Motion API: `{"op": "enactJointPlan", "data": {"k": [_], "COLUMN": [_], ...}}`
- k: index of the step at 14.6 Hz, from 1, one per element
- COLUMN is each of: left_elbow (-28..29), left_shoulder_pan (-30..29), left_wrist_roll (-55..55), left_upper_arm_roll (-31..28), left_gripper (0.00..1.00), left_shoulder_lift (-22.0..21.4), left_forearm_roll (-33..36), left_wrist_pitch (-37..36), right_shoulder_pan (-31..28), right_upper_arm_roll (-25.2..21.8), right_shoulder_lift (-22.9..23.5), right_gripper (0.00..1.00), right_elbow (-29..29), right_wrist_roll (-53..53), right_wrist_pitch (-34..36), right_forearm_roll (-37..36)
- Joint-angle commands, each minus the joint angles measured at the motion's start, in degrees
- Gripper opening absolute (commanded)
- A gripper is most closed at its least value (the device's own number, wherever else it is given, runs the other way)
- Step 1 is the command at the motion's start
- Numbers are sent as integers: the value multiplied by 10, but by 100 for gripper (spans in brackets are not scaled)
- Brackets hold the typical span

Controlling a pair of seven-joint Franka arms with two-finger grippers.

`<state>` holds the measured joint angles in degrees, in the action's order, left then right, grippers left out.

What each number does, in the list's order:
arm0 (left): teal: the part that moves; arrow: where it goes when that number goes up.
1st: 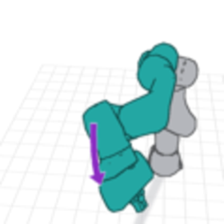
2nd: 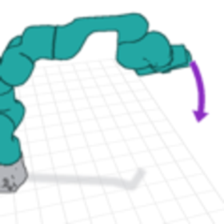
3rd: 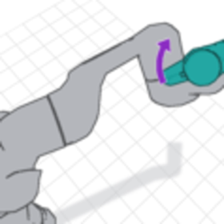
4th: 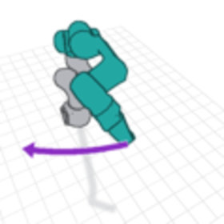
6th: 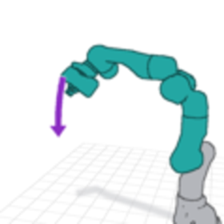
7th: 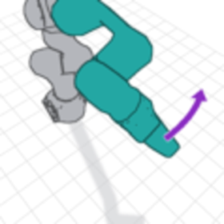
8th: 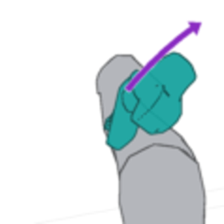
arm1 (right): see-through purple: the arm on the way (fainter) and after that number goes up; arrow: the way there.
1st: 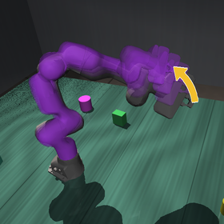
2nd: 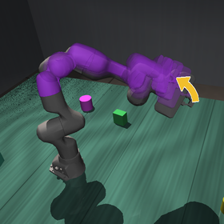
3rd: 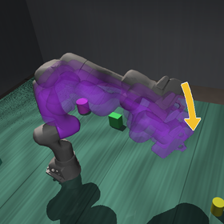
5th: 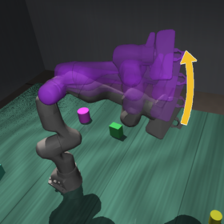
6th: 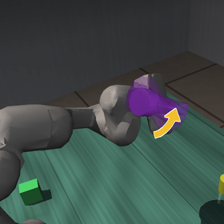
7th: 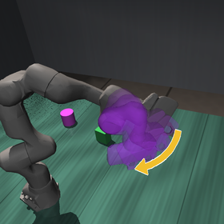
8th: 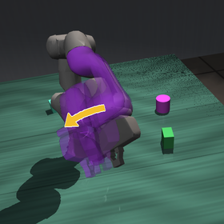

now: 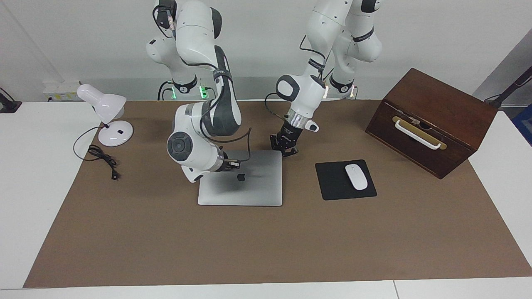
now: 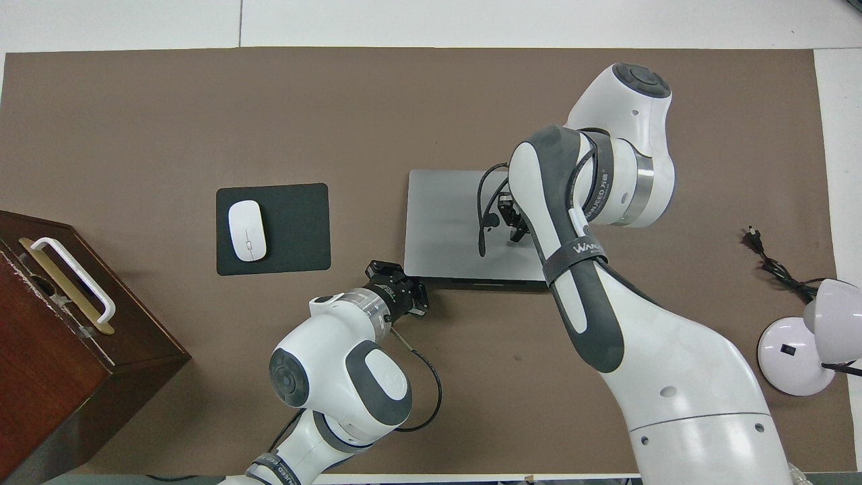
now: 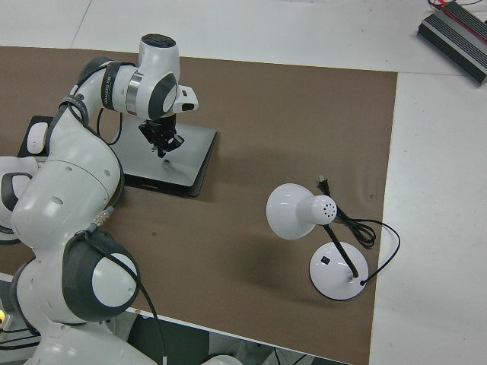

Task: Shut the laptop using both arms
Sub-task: 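Press the lowered screen flat onto the keyboard with the right gripper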

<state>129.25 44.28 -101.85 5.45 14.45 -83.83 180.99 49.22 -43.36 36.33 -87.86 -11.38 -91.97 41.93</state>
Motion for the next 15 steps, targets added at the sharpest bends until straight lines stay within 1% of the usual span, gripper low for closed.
{"op": "enactJointPlan", "data": {"k": [1,6,8,13,15], "left_elbow": [27,28,28,28,28], "left_shoulder_pan": [8,1,-15,-27,-42], "left_wrist_roll": [-3,0,3,14,40], "left_upper_arm_roll": [-4,-5,-5,-6,-5], "left_gripper": [0,0,0,0,0], "left_shoulder_lift": [-16,-28,-35,-39,-43], "left_forearm_roll": [-13,-13,-13,-13,-13], "left_wrist_pitch": [-4,-6,-11,-18,-30], "right_shoulder_pan": [8,5,3,1,-8], "right_upper_arm_roll": [-10,-16,-18,-27,-27], "right_shoulder_lift": [-11,-11,-12,-15,-21], "right_gripper": [0,0,0,0,0], "right_elbow": [-6,4,11,21,25], "right_wrist_roll": [-7,-7,-7,-7,-7], "right_wrist_pitch": [15,32,40,57,62], "right_forearm_roll": [8,7,7,4,3]}}
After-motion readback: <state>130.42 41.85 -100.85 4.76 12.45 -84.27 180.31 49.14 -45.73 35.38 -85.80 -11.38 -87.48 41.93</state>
